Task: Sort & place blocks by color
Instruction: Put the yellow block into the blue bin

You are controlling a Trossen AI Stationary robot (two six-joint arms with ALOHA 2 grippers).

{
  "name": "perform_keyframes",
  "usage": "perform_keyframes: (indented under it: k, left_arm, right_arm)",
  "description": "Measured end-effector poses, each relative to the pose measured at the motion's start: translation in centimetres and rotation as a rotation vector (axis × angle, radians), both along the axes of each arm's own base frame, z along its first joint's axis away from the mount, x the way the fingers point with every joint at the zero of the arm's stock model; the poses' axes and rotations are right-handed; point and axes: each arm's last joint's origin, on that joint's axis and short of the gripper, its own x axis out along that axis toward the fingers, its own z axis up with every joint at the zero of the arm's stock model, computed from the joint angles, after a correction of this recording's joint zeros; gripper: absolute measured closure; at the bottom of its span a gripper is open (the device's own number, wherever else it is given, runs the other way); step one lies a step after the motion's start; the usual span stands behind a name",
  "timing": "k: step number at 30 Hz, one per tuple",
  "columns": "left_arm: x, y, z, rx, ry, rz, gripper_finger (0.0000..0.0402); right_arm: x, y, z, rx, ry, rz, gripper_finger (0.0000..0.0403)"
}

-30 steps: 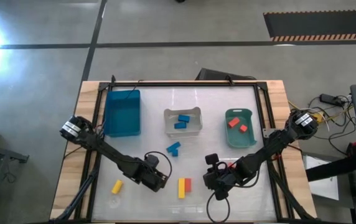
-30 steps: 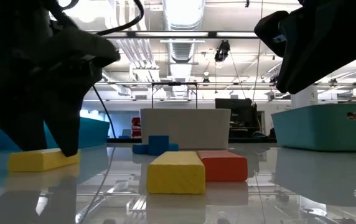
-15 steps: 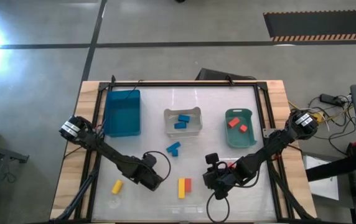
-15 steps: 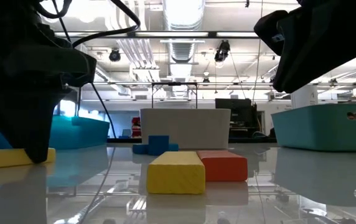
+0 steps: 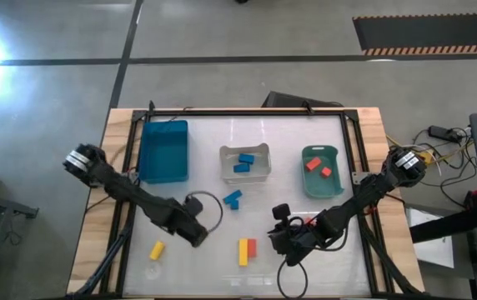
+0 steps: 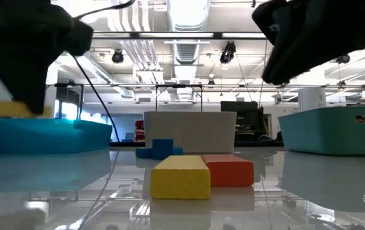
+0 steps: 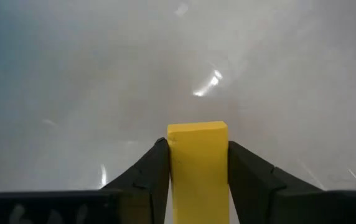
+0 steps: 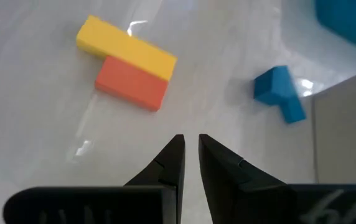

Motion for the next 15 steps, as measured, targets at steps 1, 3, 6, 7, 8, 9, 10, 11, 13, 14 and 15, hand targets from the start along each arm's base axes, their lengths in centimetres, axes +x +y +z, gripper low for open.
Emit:
perform_keyframes:
  k: [1,3,6,7,8,9,10,11,13,14,15]
  left_arm:
    - [-0.4,0.7,0.7,0.025,-0.005,0.005,0.0289]
    - [-1.2,2.2,2.4,0.057,-0.021,0.021,0.0289]
    - [-2.5,4.8,4.5,0.098,-0.045,0.039,0.0289]
    - [-2.9,5.7,5.0,0.116,-0.044,0.047,0.0289]
    - [-3.3,6.6,5.5,0.142,-0.042,0.059,0.0289]
    - [-3.7,7.6,6.1,0.163,-0.051,0.072,0.0289]
    - [-4.0,8.5,6.6,0.184,-0.065,0.083,0.0289]
    - [-4.3,9.4,7.0,0.203,-0.073,0.089,0.0289]
    - [-4.8,11.2,7.5,0.225,-0.082,0.102,0.0289]
    - [-5.0,12.2,7.7,0.237,-0.083,0.113,0.0289]
    - [-5.2,13.1,7.9,0.251,-0.081,0.126,0.0289]
  right_arm:
    - [0.2,-0.1,0.1,-0.008,-0.009,0.005,0.0364]
    - [0.6,-0.4,0.2,-0.016,-0.027,0.012,0.0364]
    - [1.1,-1.1,0.3,-0.024,-0.040,0.007,0.0364]
    - [1.2,-1.3,0.3,-0.025,-0.041,0.001,0.0364]
    - [1.4,-1.5,0.3,-0.025,-0.041,-0.007,0.0364]
    - [1.5,-1.7,0.3,-0.024,-0.041,-0.014,0.0364]
    - [1.6,-1.9,0.3,-0.023,-0.040,-0.021,0.0364]
    - [1.6,-2.1,0.3,-0.021,-0.040,-0.027,0.0364]
    - [1.8,-2.3,0.3,-0.017,-0.040,-0.039,0.0364]
    - [1.8,-2.4,0.3,-0.015,-0.040,-0.044,0.0364]
    - [1.8,-2.4,0.3,-0.011,-0.039,-0.048,0.0364]
